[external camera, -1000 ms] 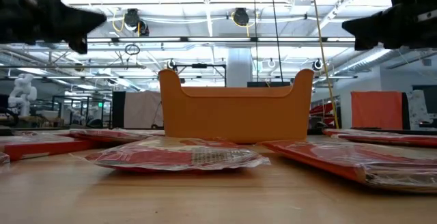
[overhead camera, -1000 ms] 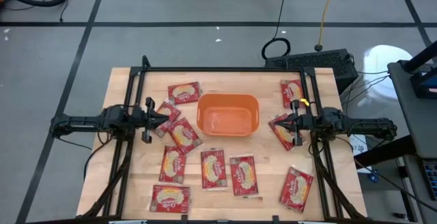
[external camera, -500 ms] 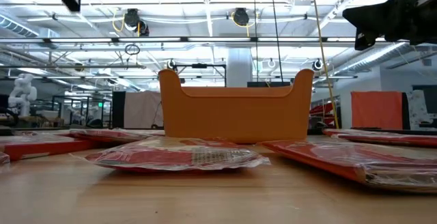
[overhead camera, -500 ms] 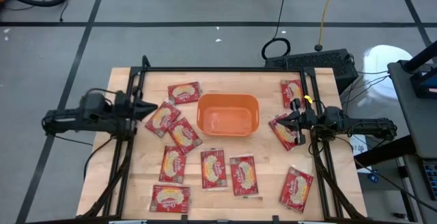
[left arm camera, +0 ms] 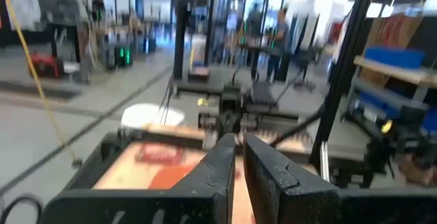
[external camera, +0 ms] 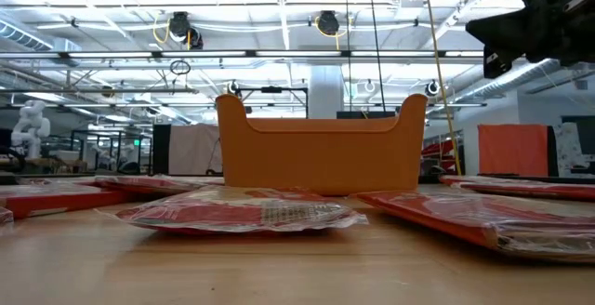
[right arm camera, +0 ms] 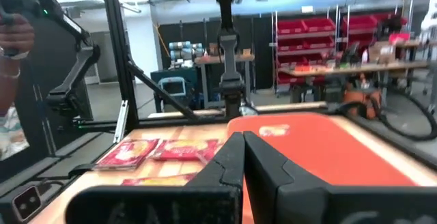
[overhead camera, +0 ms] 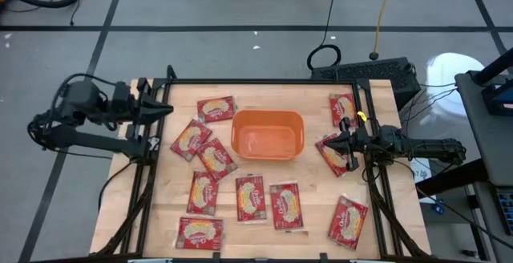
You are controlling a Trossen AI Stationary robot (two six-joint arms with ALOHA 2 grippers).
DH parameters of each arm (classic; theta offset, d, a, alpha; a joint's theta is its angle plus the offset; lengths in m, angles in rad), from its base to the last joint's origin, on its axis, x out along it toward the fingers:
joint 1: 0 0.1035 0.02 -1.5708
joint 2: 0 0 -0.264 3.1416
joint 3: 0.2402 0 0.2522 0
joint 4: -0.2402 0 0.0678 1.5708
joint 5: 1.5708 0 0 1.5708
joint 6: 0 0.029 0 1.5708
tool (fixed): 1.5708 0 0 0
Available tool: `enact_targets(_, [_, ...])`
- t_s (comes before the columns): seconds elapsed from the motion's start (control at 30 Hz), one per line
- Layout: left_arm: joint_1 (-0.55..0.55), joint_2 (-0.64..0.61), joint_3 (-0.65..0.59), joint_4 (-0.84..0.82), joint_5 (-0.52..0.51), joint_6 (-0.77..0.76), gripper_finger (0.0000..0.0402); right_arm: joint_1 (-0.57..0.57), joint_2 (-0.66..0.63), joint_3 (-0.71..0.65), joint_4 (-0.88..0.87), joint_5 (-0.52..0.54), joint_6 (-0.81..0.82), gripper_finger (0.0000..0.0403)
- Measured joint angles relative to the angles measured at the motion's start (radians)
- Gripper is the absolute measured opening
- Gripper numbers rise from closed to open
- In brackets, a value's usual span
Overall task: Sort popcorn bags into baskets
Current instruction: Put the red popcorn bag into the orange bin
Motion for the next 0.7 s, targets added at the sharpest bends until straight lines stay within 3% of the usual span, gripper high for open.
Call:
enact_targets(0.13, [0.000,0.078,0.038,-0.111,0.000,0.000,0.0037,0.000,0.000,0.000,-0.011,0.006,0.105,0.0000])
enact_targets(0.33, [-0.025,0.151,-0.010,-0.151,-0.013,0.045,0.0037,0.000,0.010,0.001,-0.011,0.050,0.222,0.0000])
enact_targets(0.53, [-0.047,0.194,-0.053,-0.122,-0.043,0.094,0.0037,0.000,0.065,0.018,0.041,0.076,0.228,0.0000])
enact_targets(0.7, [-0.048,0.201,-0.055,-0.110,-0.045,0.100,0.0037,0.000,0.174,0.161,0.030,0.101,0.169,0.0000])
